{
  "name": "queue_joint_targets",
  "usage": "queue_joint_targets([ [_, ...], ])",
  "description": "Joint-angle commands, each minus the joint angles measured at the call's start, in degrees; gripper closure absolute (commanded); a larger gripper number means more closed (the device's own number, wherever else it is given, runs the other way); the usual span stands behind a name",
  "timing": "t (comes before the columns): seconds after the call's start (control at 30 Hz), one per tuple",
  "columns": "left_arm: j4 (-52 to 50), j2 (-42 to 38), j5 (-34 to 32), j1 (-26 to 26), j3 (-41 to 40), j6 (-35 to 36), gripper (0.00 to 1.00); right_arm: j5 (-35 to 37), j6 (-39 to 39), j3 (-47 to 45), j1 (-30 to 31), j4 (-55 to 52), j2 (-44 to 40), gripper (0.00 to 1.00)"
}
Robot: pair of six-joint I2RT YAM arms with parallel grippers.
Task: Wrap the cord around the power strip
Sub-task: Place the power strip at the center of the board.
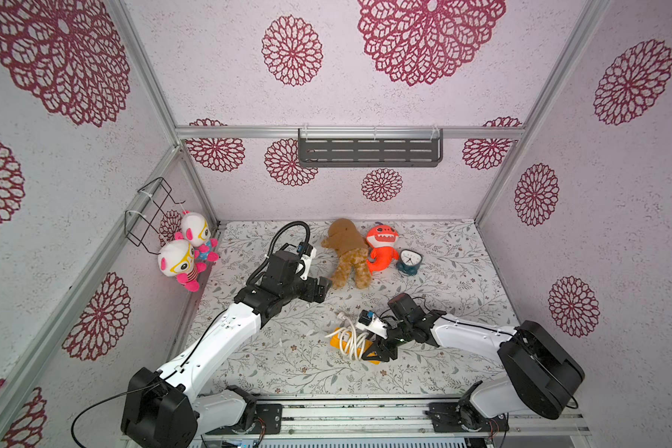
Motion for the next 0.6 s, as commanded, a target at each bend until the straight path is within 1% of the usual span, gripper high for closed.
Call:
queue_joint_targets([
  [0.0, -3.94, 1.77, 2.64, 0.75, 0.85, -1.54, 0.08, 0.62, -5.55, 2.75, 0.91, 3.51, 1.26, 1.00],
  [0.07, -6.89, 4.18, 4.19, 1.23, 1.65, -1.95, 0.08, 0.40, -5.70, 2.71, 1.11, 5.30, 2.78, 1.00],
  [0.17, -12.17, 8.63, 7.69, 1.44, 3.31, -3.18, 0.11, -0.01, -5.78, 2.90, 1.54, 6.92, 5.00, 1.00],
  [0.27, -14.14, 10.83, 10.75, 1.53, 2.74, -4.23, 0.13, -0.22, -5.79, 2.56, 2.00, 8.67, 6.13, 1.00],
  [0.37, -15.67, 12.04, 11.09, 1.60, 2.09, -4.68, 0.14, 1.44, -6.49, 2.28, 2.70, 9.26, 7.00, 1.00],
  [0.5, -17.29, 14.27, 13.52, 1.62, 1.90, -6.68, 0.16, 3.51, -7.29, 2.54, 3.61, 9.27, 8.45, 1.00],
  [0.57, -18.19, 15.23, 13.00, 1.62, 1.77, -7.61, 0.17, 4.31, -7.55, 2.71, 4.26, 9.23, 9.19, 1.00],
])
